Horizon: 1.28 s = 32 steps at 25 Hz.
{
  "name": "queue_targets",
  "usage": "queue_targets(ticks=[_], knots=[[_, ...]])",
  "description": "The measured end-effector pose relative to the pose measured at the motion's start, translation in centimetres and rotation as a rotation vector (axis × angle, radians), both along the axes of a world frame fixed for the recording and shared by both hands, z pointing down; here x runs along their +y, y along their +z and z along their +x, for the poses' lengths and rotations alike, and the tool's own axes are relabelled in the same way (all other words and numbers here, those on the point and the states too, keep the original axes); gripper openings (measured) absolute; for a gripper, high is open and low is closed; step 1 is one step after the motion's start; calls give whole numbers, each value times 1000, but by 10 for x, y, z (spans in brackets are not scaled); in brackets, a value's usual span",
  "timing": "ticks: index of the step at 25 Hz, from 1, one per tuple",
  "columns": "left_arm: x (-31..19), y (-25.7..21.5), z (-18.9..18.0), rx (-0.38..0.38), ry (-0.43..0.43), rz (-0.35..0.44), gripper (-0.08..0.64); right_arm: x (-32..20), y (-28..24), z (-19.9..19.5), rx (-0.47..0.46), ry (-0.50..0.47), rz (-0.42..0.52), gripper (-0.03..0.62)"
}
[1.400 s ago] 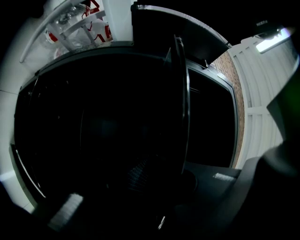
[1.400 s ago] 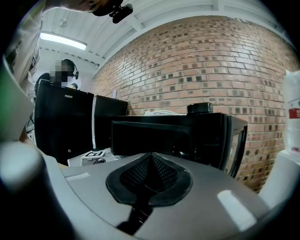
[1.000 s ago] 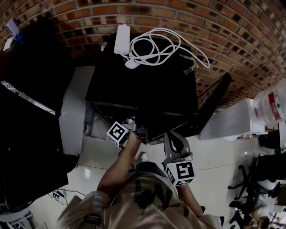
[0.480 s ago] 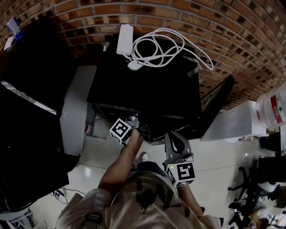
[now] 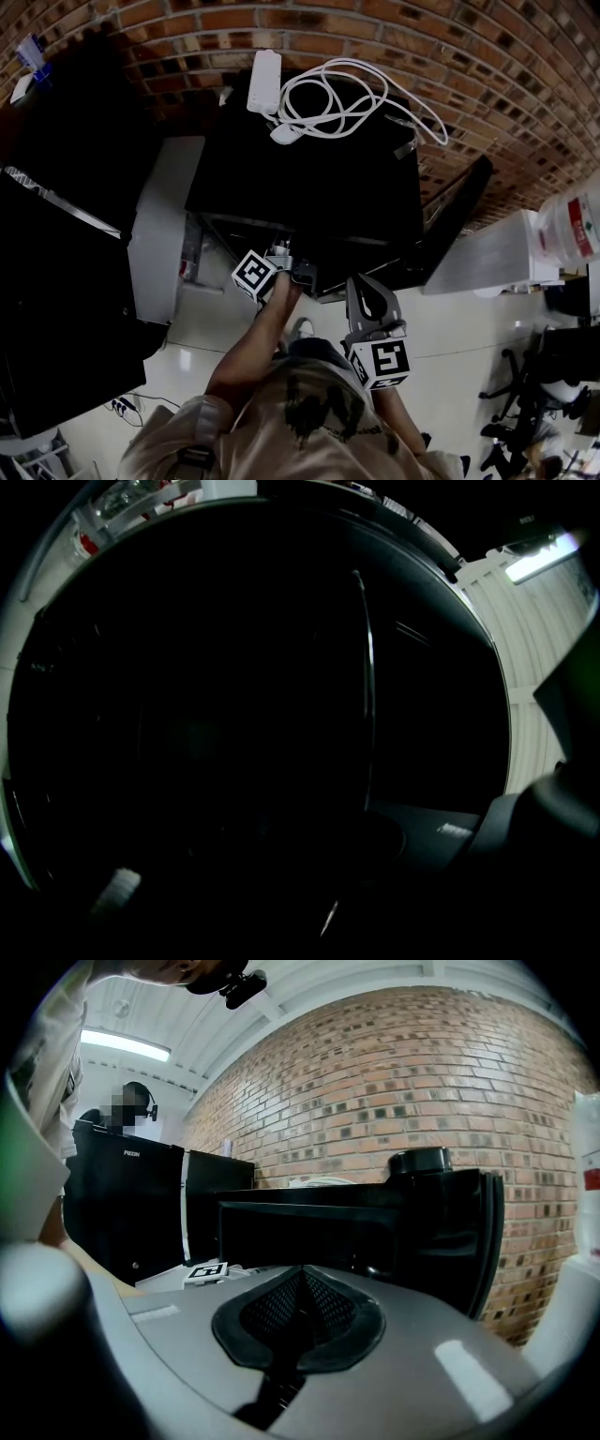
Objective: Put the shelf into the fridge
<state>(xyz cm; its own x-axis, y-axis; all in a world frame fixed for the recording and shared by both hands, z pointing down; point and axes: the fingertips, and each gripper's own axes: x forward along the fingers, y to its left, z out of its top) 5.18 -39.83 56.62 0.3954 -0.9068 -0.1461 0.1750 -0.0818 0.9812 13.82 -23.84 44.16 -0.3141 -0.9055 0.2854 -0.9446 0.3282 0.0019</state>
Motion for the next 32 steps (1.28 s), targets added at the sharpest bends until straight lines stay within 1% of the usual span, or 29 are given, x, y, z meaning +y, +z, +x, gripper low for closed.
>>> queue_targets(ticks=[3, 7, 10, 12, 15, 18, 19, 22, 25, 27, 30, 32], knots=[[6, 2, -3, -5, 4, -3, 134, 2, 1, -2, -5, 1, -2, 0], [15, 3, -7, -36, 18, 2, 160, 6, -1, -7, -11, -1, 0, 0], [24, 7, -14, -67, 23, -1, 161, 11, -3, -12, -12, -5, 8, 0], [31, 7, -17, -70, 25, -5, 161, 15, -4, -16, -13, -7, 12, 0], [43, 4, -20, -38, 31, -15, 161, 23, -6, -22, -20, -9, 18, 0], [54, 5, -31, -94, 39, -11, 161, 30, -8, -30, -28, -10, 24, 0], [57, 3, -35, -98, 38, -7, 161, 32, -8, -33, -31, -11, 26, 0], [69, -7, -43, -76, 35, 2, 160, 39, -8, -41, -44, -10, 34, 0], [83, -20, -49, -39, 40, 18, 160, 47, -10, -50, -46, -12, 37, 0], [93, -28, -53, -32, 49, 26, 160, 52, -12, -57, -43, -16, 40, 0], [107, -47, -57, 8, 64, 57, 160, 60, -13, -66, -49, -8, 50, 0], [116, -56, -59, 18, 75, 70, 158, 65, -12, -70, -56, -1, 55, 0]])
